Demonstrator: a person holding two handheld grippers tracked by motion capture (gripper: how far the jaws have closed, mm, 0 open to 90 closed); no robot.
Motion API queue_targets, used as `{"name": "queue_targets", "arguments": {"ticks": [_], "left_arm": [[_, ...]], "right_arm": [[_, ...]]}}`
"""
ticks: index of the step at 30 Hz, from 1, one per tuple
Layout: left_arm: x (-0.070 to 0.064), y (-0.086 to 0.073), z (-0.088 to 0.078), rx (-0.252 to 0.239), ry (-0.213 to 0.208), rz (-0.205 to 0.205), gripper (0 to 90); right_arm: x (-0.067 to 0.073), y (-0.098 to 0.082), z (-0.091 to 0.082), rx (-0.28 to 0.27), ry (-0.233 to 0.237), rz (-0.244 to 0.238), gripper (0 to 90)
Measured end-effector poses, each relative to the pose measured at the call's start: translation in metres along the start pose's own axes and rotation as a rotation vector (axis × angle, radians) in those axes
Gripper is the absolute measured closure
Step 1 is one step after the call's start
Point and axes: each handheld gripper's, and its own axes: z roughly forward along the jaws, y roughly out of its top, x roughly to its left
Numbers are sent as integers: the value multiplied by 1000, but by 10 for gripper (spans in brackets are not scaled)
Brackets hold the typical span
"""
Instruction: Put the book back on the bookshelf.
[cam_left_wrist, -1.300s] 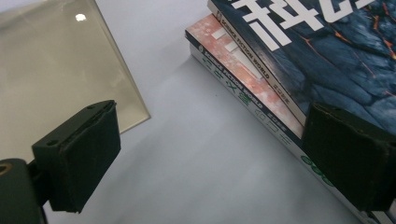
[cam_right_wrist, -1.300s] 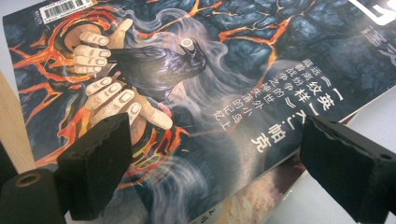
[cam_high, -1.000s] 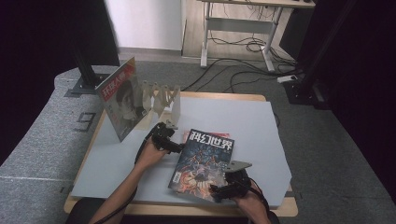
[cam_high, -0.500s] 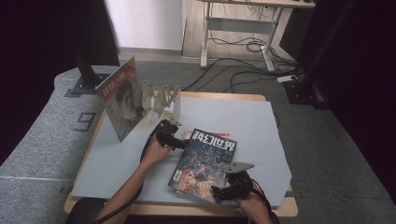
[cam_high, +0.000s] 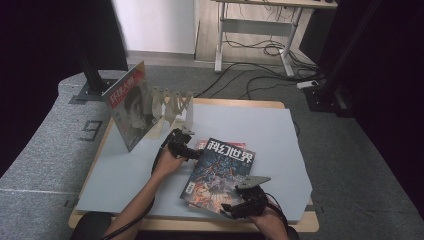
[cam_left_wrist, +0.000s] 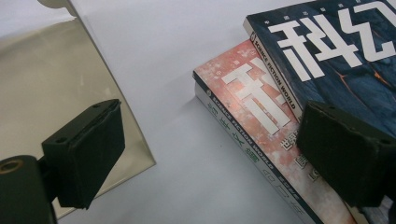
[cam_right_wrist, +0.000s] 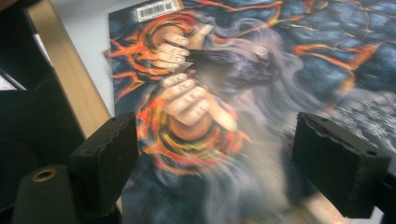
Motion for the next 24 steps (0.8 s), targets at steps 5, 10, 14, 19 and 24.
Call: {"name": "queue_targets", "arguments": {"ticks": [5, 10, 14, 19, 24], "left_arm": [[0, -1, 0, -4, -3, -14, 70], [0, -6, -4, 5, -16, -7, 56], [-1, -12, -12, 11, -14, 10, 49], [-6, -25, -24, 13, -28, 34, 46], [-11, -38, -38, 10, -33, 54, 43]], "right_arm": [[5, 2, 3, 20, -33, -32, 141], [0, 1, 1, 12, -36, -24, 139], [-4, 1, -1, 18, -58, -18, 132], [-16, 1, -4, 10, -94, 8, 132], [-33, 1, -8, -4, -125, 58, 130]]}}
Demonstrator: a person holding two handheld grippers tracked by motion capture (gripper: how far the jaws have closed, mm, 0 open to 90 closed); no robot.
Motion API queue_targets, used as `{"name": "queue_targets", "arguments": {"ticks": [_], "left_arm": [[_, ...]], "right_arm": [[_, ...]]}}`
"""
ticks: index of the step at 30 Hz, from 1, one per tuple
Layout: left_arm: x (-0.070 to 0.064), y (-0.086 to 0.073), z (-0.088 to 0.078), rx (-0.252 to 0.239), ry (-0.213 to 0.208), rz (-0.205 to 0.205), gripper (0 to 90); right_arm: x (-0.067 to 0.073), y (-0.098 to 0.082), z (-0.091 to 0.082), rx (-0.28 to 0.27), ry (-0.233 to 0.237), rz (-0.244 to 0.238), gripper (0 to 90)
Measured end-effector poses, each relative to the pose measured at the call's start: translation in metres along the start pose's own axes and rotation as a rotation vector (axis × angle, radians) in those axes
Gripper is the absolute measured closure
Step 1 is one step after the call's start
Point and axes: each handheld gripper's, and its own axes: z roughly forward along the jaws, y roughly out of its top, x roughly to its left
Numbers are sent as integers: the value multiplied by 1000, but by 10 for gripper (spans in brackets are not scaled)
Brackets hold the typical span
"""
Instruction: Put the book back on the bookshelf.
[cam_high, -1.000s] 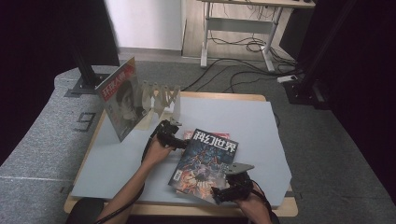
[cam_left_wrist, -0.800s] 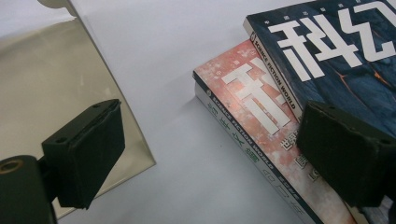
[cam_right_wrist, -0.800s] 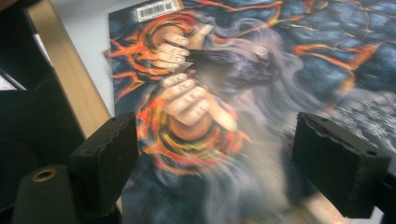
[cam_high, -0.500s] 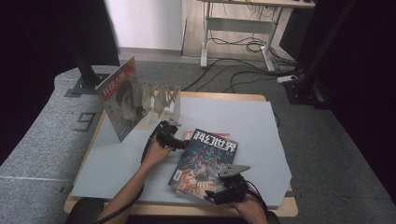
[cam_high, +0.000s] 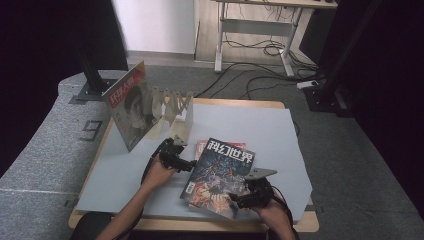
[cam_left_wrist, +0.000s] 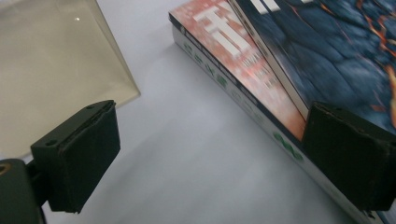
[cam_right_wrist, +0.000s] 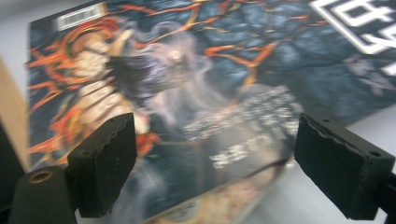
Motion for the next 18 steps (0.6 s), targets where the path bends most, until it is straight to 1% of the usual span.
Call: {"name": "queue_targets", "arguments": {"ticks": [4, 7, 11, 15, 18], "left_arm": [[-8, -10, -11, -12, -17, 8, 42], [-14, -19, -18, -22, -14, 14, 50], [-18, -27, -26, -44, -56, -8, 42], [-27, -29, -28, -38, -79, 22, 40], [-32, -27, -27, -34, -72, 46, 39]], "right_arm": [[-16, 1, 1, -10, -18, 45, 129], [-29, 3, 2, -23, -26, 83, 129], [-44, 8, 4, -34, -36, 131, 128], [-57, 11, 10, -37, -48, 166, 127], [-66, 13, 16, -27, -55, 190, 126]]}}
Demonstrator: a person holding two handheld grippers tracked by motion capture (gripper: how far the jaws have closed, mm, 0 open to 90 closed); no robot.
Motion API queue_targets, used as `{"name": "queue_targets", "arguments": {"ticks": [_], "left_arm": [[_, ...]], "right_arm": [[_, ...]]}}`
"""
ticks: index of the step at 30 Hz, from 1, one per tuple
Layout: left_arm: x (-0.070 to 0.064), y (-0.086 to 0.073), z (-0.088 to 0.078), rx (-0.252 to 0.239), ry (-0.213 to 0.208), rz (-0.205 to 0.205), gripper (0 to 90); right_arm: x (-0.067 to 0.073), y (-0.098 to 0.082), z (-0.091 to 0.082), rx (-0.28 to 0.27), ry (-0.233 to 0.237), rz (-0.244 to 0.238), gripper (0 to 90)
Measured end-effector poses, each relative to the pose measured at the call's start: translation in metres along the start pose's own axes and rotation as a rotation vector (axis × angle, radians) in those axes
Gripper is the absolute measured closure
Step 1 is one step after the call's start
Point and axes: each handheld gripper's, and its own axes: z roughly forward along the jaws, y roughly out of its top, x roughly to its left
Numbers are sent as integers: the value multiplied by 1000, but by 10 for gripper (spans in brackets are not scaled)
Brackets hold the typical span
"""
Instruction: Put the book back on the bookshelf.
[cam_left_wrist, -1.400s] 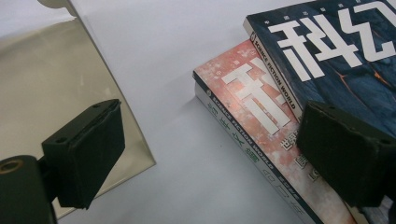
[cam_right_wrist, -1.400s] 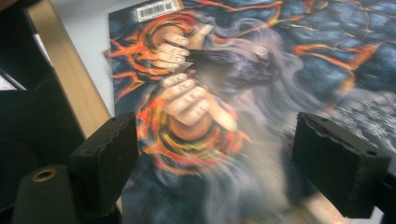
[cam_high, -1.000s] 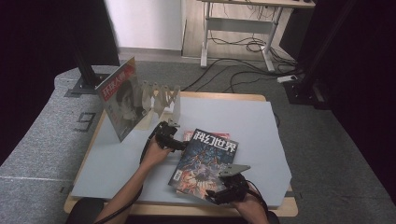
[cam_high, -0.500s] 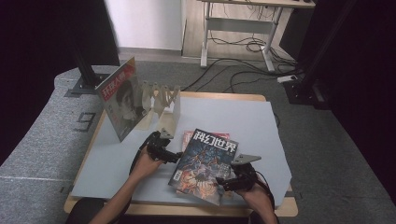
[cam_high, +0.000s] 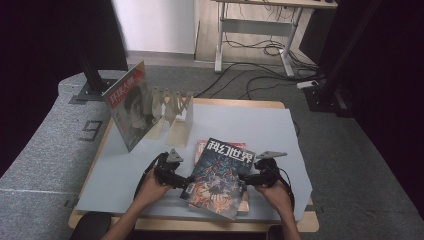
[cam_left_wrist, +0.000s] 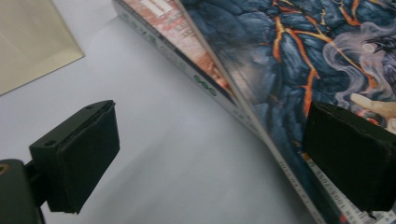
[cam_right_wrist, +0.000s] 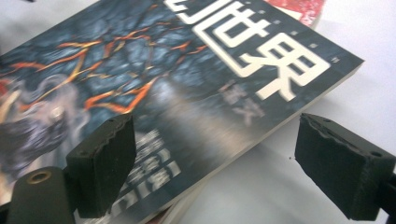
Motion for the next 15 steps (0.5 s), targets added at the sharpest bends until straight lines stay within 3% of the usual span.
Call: {"name": "queue_targets", "arguments": {"ticks": [5, 11, 15], "left_arm": [[-2, 1, 0, 9, 18, 14, 31], [-3, 1, 0, 7, 21, 15, 32], [-2, 1, 0, 8, 17, 13, 32]], "right_arm": [[-17, 6, 12, 5, 27, 69, 122], [-35, 9, 26, 17, 92, 149, 43], [-38, 13, 31, 17, 112, 153, 52]]}}
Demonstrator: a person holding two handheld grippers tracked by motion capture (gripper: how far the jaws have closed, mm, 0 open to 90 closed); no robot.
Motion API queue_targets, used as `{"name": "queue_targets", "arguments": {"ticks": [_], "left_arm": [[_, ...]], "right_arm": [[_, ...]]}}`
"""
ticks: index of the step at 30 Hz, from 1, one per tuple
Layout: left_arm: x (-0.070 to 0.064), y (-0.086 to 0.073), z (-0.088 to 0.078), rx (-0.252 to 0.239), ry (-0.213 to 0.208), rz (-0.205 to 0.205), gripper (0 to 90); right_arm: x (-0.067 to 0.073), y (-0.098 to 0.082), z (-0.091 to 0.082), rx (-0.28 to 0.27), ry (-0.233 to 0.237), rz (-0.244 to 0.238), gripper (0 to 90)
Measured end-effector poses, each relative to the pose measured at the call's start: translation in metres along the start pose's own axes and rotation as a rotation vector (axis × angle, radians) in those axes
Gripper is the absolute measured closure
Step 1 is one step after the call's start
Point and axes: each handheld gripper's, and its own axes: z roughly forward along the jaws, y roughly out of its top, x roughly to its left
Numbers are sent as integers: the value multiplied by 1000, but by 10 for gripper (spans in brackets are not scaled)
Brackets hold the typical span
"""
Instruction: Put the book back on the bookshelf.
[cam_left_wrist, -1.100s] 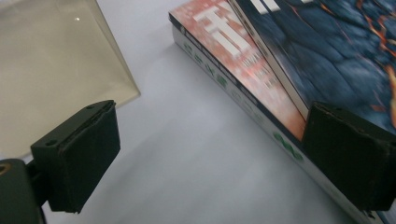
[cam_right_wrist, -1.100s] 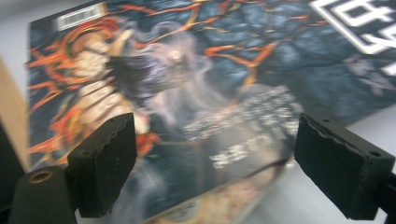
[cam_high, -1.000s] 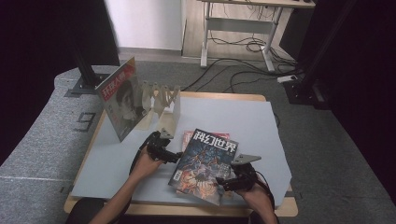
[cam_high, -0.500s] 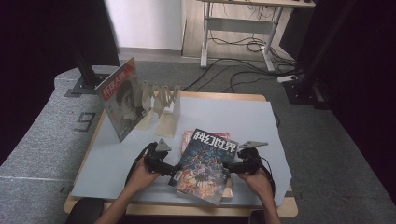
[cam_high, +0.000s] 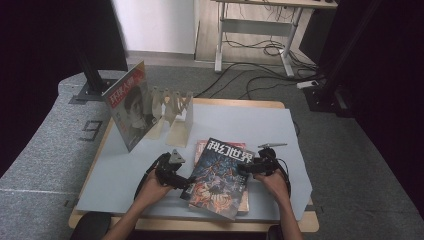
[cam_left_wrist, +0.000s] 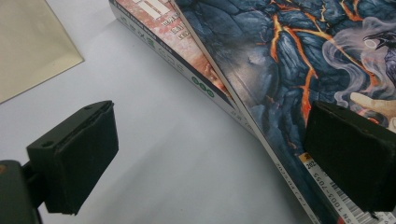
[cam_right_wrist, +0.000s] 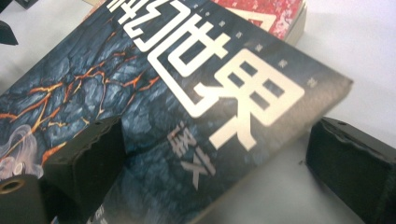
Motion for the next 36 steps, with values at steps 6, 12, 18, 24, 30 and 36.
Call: {"name": "queue_targets", "arguments": {"ticks": [6, 12, 18, 24, 30, 36], "left_arm": [[0, 0, 0, -1, -2, -2, 31], [1, 0, 0, 1, -7, -4, 30], [2, 0, 1, 2, -11, -8, 29], [3, -1, 1, 3, -24, -23, 29], [5, -2, 2, 2, -37, -39, 27], [6, -2, 2, -5, -43, -32, 27]], "right_arm": [[-7, 7, 3, -16, 42, 42, 150], [-5, 11, -4, -69, 48, 50, 259], [2, 21, -16, -99, 25, 5, 440], [0, 25, -18, -91, -10, -6, 580], [-1, 27, -19, -94, -24, -11, 687], [10, 33, -26, -109, -23, -51, 791]]}}
